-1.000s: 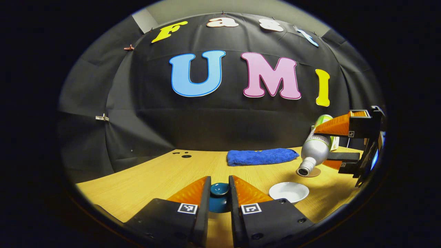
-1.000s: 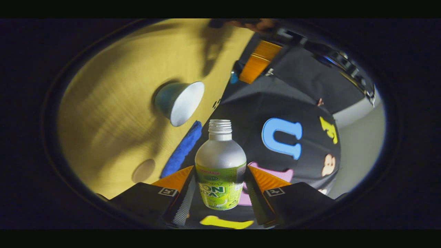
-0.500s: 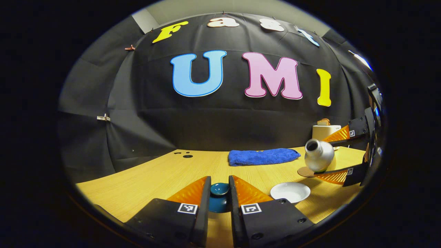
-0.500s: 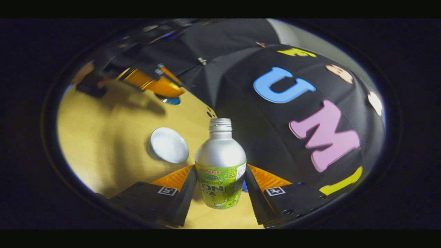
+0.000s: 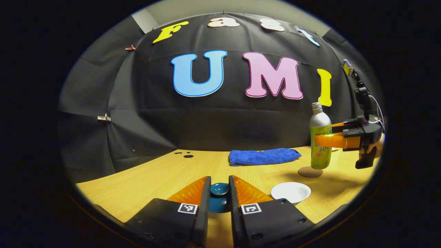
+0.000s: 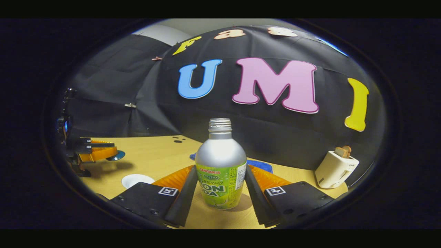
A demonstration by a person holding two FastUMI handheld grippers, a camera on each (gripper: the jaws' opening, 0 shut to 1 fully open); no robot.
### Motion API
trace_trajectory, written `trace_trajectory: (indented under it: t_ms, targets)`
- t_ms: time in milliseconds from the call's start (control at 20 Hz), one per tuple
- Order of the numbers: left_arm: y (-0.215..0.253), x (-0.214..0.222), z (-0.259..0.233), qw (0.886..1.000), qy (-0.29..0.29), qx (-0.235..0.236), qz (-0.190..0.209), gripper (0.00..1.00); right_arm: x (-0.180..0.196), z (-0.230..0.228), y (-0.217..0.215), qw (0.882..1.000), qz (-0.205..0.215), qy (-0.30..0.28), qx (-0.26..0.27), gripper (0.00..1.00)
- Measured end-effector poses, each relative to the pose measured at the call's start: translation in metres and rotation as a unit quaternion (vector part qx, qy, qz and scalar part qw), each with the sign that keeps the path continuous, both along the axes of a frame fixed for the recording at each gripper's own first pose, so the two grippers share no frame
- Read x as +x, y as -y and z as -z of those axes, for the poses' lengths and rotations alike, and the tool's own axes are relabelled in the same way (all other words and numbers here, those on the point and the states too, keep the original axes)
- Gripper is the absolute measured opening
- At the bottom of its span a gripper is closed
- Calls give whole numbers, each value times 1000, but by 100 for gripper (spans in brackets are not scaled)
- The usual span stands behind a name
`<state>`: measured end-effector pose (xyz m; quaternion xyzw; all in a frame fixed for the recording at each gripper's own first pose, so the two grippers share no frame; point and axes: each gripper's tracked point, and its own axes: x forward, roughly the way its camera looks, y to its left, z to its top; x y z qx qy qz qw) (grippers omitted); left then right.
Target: Open the teacup lid with one hand, grasp the water bottle and pour water into the teacup with the other hand; after pouring, place the water bottle on the coaster and then close the teacup lid.
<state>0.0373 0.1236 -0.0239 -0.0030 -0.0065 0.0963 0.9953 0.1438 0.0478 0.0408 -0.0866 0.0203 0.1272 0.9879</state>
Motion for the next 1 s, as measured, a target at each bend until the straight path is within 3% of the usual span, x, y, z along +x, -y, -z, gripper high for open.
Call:
trace_trajectory:
  t_ms: [450, 900, 1000]
  targets:
    - [0, 0, 0, 1000, 0, 0, -1, 32, 36, 33, 33, 995, 25, -31, 91, 77]
    - [0, 0, 0, 1000, 0, 0, -2, 32, 44, 48, 45, 995, 40, -36, 88, 77]
    - [0, 0, 0, 1000, 0, 0, -2, 32, 42, 57, 43, 994, 39, -52, 90, 81]
